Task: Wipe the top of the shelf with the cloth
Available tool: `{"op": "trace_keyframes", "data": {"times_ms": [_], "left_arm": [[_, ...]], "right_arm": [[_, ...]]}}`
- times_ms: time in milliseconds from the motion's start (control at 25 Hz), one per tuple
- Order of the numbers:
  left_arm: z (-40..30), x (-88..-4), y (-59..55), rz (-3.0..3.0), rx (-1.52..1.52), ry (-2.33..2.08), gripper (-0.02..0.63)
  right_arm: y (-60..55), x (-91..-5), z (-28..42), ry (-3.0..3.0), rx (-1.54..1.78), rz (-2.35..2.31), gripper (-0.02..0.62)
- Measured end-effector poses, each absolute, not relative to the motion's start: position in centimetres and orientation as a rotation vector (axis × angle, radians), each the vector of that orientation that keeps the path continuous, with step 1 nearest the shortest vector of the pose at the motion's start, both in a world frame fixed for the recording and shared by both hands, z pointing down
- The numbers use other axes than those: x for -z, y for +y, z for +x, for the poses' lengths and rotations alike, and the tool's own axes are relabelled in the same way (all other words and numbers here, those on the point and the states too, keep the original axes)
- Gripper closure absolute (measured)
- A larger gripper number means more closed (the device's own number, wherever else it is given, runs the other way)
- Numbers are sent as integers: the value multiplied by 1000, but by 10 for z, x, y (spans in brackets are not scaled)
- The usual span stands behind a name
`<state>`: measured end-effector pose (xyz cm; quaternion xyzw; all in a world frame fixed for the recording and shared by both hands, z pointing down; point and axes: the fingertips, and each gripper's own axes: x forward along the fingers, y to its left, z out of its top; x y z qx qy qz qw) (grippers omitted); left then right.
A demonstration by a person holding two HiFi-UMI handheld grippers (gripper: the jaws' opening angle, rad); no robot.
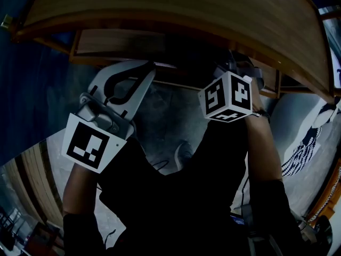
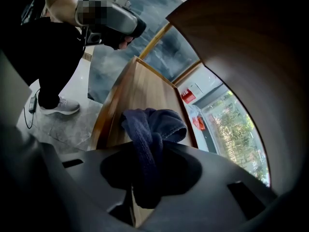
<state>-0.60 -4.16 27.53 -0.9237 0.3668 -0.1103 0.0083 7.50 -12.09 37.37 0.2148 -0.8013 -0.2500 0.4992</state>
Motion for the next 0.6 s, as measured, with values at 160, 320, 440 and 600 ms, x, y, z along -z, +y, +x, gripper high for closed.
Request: {"op": "trace_keyframes", "data": {"times_ms": [160,320,440,600], "left_arm": [[14,-276,-44,-2900,338,1104,586],[34,-274,-46,-2916,333,1063,586],[52,-271,-47,-2922,334,1023,586],[74,-271,-49,-2930,339,968,586]], "right_arm": [[-121,-373,104,-1916,581,562,503],[-119,-370,138,-1891,551,608,503],[-117,-370,166,-1863,530,634,503],[-115,-370,202,-1813,508,671,503]]}}
